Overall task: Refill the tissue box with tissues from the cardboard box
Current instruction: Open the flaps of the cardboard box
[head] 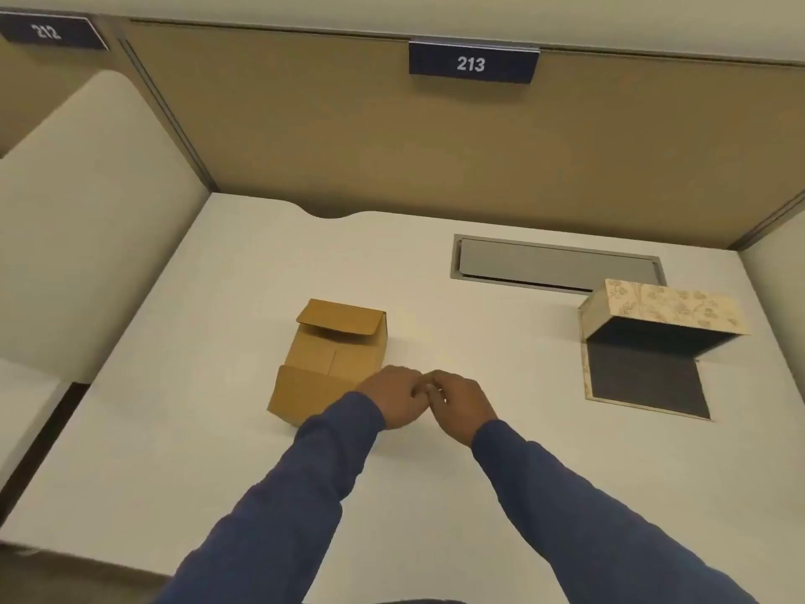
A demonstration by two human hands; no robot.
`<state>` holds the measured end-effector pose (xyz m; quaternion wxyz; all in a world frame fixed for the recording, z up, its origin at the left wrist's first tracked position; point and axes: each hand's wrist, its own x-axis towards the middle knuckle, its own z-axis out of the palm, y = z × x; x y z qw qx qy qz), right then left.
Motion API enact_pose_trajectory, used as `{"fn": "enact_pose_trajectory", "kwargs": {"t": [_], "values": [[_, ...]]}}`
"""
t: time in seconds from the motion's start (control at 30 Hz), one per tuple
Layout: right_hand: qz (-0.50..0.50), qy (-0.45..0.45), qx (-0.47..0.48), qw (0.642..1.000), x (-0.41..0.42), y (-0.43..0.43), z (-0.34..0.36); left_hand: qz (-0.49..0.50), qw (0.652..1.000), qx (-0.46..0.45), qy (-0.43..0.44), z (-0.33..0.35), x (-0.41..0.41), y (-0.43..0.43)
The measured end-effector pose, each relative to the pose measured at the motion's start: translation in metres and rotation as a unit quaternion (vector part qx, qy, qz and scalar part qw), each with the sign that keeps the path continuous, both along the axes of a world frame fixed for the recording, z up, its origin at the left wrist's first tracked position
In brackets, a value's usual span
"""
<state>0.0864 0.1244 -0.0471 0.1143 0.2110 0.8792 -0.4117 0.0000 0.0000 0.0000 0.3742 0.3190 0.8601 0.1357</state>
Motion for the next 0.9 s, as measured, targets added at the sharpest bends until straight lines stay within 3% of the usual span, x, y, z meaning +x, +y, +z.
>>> {"fn": "enact_pose_trajectory", "kwargs": {"t": [0.1,0.2,0.3,0.4,0.57,0.73,0.9], "values": [[0.009,0.051,-0.058,0.997,-0.031,-0.026,0.012,0.079,0.994,0.068,0.037,0.015,-0.041,-0.028],[0.078,0.042,-0.066,0.994,-0.056,-0.057,0.025,0.160,0.980,0.086,0.083,0.021,-0.074,-0.065],[0.147,0.049,-0.021,0.988,-0.066,-0.078,0.030,0.216,0.968,0.050,0.115,0.011,-0.089,-0.095],[0.211,0.028,-0.033,0.977,-0.072,-0.095,0.033,0.271,0.953,0.005,0.137,-0.004,-0.092,-0.115],[0.370,-0.066,0.014,0.926,-0.067,-0.116,0.022,0.243,0.956,-0.071,0.149,-0.035,-0.067,-0.125],[0.366,-0.120,0.063,0.921,-0.076,-0.118,0.010,0.185,0.943,-0.149,0.233,-0.062,-0.036,-0.126],[0.271,-0.017,0.184,0.945,-0.113,-0.090,0.011,0.180,0.933,-0.155,0.269,-0.069,-0.026,-0.127]]}}
